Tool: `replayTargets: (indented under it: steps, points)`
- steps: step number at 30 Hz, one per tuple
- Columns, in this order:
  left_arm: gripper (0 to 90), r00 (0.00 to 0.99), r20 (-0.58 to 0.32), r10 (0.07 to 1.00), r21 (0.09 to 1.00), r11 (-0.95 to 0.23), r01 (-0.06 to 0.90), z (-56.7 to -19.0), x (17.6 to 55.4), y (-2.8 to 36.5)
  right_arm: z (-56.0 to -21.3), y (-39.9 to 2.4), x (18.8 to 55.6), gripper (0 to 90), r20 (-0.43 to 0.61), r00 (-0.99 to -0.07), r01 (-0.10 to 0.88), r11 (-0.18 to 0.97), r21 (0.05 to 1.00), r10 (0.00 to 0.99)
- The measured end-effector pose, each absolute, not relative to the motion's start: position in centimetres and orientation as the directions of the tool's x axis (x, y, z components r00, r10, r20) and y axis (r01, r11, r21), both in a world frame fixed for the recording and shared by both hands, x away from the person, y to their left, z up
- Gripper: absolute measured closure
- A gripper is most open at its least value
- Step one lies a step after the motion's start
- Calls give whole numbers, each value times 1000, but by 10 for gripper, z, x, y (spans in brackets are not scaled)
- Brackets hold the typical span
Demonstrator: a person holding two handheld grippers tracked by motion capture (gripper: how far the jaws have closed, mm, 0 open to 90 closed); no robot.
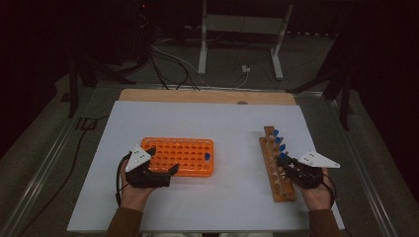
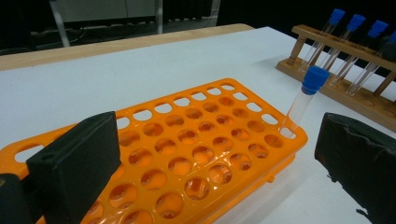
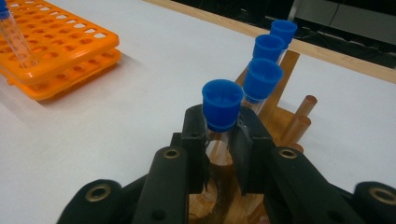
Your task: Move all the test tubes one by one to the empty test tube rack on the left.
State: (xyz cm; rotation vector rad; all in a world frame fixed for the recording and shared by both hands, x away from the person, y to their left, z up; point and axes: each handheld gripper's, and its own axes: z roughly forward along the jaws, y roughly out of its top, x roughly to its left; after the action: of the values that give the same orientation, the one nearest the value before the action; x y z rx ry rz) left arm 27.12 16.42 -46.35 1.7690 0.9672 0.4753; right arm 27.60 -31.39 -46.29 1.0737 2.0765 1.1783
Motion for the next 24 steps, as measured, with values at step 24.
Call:
replayTargets:
  steps: [24]
  points:
    - [9, 622, -94, 778, 914, -180, 363, -452, 270, 159, -413, -310, 268, 774, -88, -553, 321, 309, 895, 828]
